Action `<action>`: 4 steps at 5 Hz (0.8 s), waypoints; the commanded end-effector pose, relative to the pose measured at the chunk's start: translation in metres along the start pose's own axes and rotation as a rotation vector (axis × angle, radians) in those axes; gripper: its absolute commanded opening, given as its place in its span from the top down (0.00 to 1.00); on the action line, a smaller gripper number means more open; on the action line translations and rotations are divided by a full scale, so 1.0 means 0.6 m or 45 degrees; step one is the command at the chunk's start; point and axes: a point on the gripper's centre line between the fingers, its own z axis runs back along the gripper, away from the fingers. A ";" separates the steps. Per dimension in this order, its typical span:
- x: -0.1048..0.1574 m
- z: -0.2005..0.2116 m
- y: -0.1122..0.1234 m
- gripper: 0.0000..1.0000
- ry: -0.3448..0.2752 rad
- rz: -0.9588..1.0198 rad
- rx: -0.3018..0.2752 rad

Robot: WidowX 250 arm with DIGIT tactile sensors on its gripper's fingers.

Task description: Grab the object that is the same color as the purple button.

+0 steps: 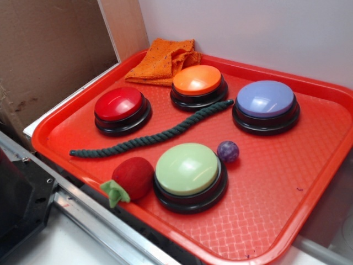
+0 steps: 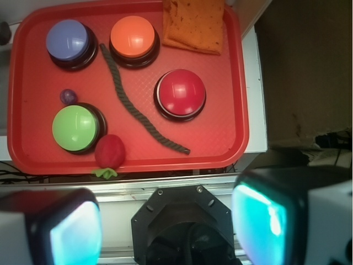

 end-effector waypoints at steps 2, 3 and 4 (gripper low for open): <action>0.025 -0.021 -0.020 0.00 -0.038 -0.024 0.000; 0.052 -0.050 -0.055 0.00 -0.118 -0.045 -0.011; 0.076 -0.081 -0.090 0.00 -0.180 -0.086 -0.086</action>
